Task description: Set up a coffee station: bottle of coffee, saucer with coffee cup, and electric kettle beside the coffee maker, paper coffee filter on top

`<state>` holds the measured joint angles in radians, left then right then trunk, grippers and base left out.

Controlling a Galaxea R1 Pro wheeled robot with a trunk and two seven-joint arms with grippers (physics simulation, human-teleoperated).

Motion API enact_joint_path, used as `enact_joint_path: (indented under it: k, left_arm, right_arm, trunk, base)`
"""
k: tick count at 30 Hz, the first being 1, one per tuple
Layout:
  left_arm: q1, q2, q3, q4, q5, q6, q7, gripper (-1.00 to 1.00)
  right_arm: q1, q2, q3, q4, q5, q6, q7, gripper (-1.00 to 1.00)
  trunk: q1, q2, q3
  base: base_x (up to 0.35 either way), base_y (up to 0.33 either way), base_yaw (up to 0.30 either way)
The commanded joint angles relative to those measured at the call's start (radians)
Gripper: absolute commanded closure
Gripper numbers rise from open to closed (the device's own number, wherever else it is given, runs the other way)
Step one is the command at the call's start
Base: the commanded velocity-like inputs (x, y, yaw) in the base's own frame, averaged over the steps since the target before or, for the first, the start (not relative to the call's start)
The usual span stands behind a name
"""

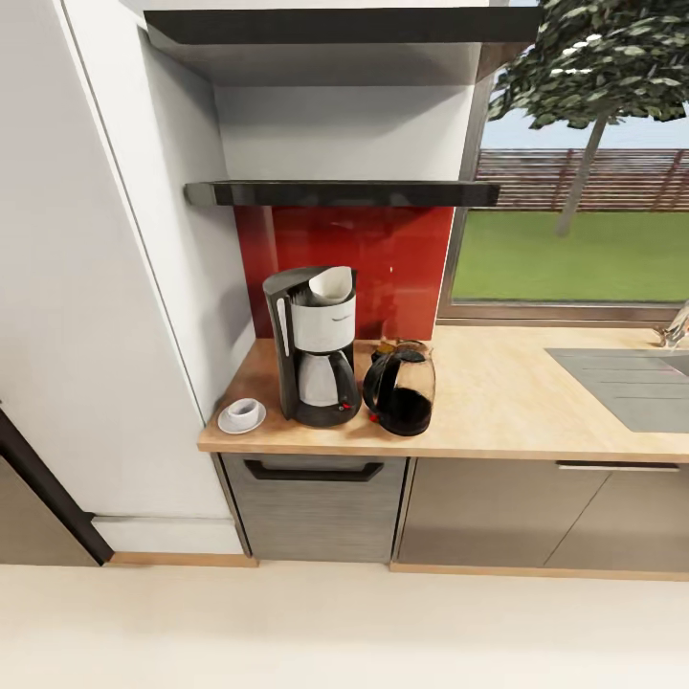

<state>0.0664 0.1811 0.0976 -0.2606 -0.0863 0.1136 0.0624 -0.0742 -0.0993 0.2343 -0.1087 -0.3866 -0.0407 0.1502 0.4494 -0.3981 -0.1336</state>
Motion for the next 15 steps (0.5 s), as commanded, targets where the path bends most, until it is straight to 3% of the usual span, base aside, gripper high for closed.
enact_joint_path:
  k: [1, 15]
  left_arm:
    - [0.001, 0.001, 0.008, -0.004, -0.009, 0.007, -0.001, -1.0]
    - [0.001, 0.002, -0.001, 0.044, -0.012, -0.005, -0.003, -1.0]
  right_arm:
    - [-0.001, 0.0, 0.008, 0.002, -0.01, -0.006, 0.004, -1.0]
    - [-0.001, 0.002, 0.006, 0.051, -0.018, -0.011, 0.004, -1.0]
  trunk:
    - [0.001, -0.002, -0.002]
    - [0.001, -0.002, -0.002]
  base:
    - [0.0, 0.0, 0.0]
    - [0.0, 0.0, 0.0]
